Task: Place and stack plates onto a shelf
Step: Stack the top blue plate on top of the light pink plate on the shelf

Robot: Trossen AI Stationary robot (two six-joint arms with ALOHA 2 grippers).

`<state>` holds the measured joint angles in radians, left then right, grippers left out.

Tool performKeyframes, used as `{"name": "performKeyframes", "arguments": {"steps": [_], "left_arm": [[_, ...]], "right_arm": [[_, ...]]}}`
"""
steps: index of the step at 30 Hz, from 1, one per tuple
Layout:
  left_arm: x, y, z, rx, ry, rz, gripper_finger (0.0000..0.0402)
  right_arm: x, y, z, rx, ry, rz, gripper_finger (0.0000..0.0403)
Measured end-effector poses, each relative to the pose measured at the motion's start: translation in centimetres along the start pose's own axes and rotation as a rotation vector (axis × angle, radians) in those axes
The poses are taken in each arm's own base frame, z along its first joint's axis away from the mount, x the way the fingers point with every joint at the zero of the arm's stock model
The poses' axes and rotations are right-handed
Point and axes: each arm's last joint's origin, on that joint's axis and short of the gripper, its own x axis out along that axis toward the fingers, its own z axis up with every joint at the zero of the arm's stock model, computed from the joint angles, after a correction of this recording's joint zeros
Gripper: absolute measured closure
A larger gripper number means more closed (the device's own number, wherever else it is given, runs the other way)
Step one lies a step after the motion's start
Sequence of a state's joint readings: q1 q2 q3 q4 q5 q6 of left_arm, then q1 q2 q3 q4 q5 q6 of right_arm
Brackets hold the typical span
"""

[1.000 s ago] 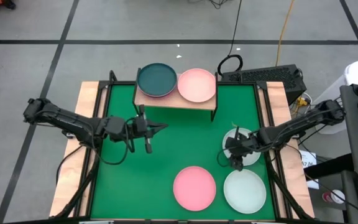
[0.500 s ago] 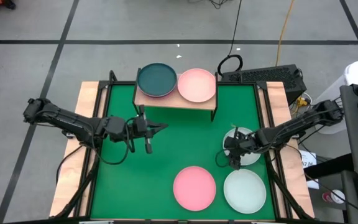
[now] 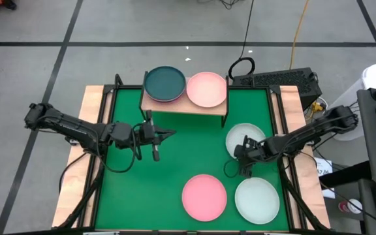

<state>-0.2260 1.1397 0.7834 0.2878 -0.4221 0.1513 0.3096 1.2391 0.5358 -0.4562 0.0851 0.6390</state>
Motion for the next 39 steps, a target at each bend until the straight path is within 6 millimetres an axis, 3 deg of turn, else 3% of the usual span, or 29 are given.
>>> {"name": "performKeyframes", "arguments": {"steps": [3, 13, 18, 25, 32, 35, 39], "left_arm": [[0.0, 0.0, 0.0, 0.000, 0.000, 0.000, 0.0400], [0.0, 0.1, 0.0, 0.001, -0.002, 0.004, 0.0400], [0.0, 0.1, 0.1, -0.001, -0.005, 0.004, 0.0400], [0.0, 0.1, 0.1, -0.002, -0.006, 0.004, 0.0400], [0.1, 0.1, 0.1, -0.003, -0.013, 0.006, 0.0400], [0.0, 0.1, 0.3, 0.001, -0.024, 0.008, 0.0400], [0.0, 0.2, 0.4, 0.008, -0.034, 0.010, 0.0400]], "right_arm": [[-0.6, 0.1, 0.3, -0.024, -0.054, 0.019, 0.0390], [-4.3, 0.4, 1.4, -0.057, -0.228, 0.100, 0.0402], [-7.6, 1.3, 3.0, -0.140, -0.364, 0.178, 0.0402], [-13.7, 2.8, 6.5, -0.320, -0.611, 0.222, 0.0402], [-17.8, 2.0, 10.9, -0.430, -0.794, -0.041, 0.0403], [-17.9, 0.8, 13.4, -0.456, -0.788, -0.167, 0.0403], [-16.6, -1.4, 16.6, -0.477, -0.717, -0.300, 0.0403]]}}
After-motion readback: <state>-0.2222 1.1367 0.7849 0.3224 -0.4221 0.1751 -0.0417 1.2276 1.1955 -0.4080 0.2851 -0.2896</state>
